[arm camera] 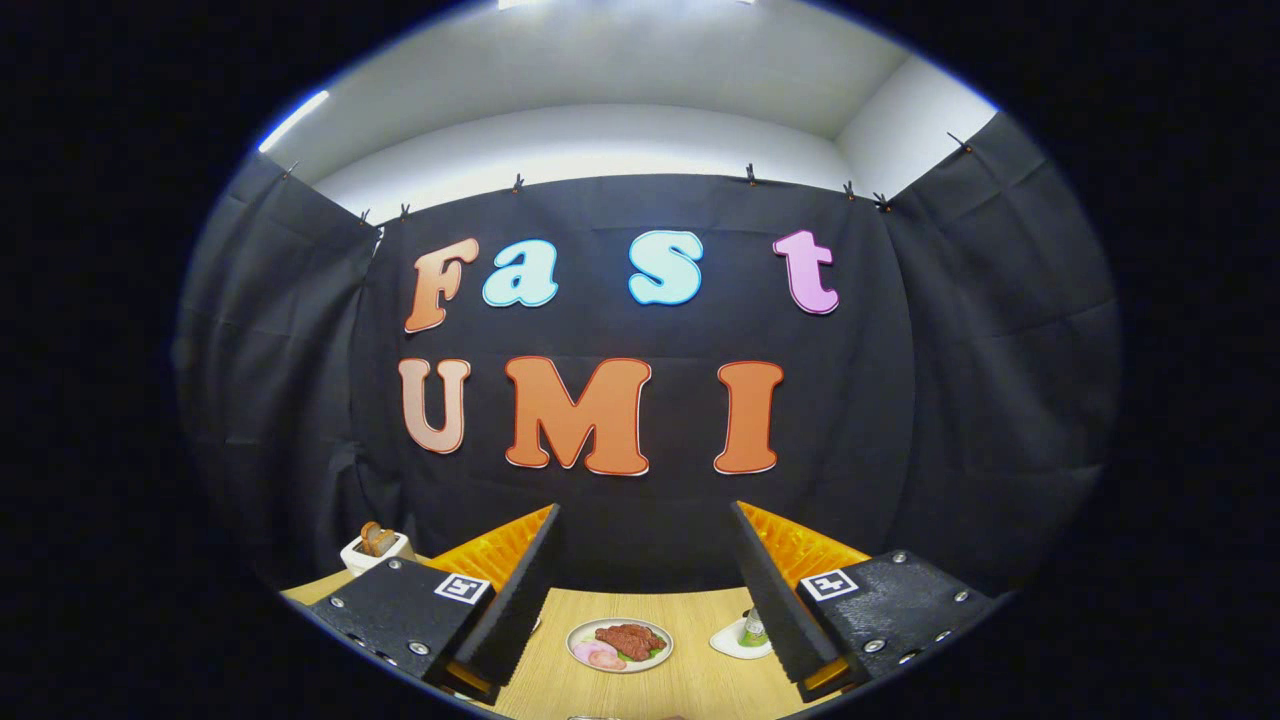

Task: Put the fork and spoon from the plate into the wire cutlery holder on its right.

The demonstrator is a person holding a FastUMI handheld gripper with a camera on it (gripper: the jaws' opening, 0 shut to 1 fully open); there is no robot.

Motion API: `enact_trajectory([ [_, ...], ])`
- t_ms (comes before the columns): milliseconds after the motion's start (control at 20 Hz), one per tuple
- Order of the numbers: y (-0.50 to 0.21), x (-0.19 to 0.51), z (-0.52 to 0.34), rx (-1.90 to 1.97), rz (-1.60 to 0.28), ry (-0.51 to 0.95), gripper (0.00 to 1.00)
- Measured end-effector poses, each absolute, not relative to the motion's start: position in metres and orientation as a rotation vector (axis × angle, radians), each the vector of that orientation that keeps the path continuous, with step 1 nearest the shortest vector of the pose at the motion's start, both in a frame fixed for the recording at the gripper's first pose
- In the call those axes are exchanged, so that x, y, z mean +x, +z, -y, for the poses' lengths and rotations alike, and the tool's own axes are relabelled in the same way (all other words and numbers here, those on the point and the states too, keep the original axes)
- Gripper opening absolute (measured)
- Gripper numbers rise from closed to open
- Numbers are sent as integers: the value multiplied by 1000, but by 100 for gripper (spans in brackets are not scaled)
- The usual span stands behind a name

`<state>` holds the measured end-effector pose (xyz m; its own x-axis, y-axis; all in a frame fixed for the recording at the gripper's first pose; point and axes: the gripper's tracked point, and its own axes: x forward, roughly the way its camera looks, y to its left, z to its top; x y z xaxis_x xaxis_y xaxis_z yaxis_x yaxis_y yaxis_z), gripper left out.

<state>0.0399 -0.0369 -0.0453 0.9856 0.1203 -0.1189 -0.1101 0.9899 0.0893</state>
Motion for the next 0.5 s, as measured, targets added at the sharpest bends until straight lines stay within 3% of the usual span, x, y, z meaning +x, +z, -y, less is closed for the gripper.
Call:
enact_trajectory([
  [500, -40, 32, 43, 92, -112, 99, 97],
])
